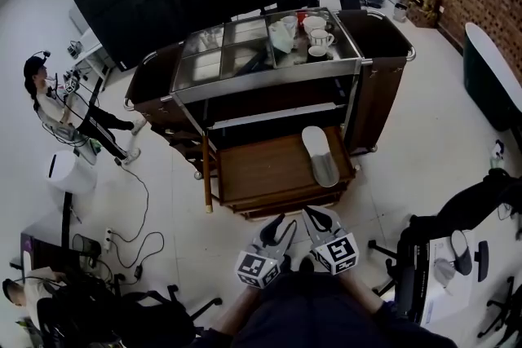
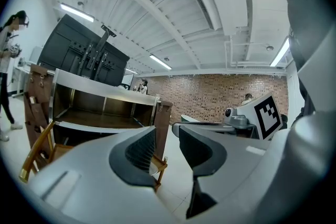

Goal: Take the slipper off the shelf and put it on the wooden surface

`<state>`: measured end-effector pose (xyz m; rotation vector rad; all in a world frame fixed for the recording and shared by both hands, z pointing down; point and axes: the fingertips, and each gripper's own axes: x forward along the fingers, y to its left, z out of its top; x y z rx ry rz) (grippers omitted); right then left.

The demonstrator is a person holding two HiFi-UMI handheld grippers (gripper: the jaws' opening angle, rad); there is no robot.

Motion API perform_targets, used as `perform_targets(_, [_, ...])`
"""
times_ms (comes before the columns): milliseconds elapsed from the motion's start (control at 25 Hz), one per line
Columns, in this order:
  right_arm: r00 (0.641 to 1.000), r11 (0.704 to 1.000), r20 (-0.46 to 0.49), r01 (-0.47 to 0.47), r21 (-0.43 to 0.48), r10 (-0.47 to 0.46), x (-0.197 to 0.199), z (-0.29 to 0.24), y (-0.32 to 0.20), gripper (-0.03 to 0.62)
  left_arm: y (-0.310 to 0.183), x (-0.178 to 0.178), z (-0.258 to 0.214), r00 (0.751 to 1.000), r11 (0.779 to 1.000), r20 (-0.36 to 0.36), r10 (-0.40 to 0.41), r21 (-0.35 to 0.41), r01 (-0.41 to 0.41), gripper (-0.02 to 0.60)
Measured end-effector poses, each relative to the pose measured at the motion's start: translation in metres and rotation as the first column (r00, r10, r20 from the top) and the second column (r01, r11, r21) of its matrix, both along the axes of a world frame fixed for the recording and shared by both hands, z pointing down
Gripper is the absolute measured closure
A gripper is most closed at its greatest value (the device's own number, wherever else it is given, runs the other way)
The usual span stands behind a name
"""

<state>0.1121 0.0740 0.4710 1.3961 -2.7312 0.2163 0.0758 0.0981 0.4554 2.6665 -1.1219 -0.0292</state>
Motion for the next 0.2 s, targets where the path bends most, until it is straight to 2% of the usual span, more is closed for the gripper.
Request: perform_targets(200, [1.000,1.000,0.000,-0.002,-0.012,0.002,0.0014,0.0043,-0.0056,0.594,-0.0075,0.0014,-0.0015,1.000,1.000,-0.002,-0.002,0.001,0.002,0.425])
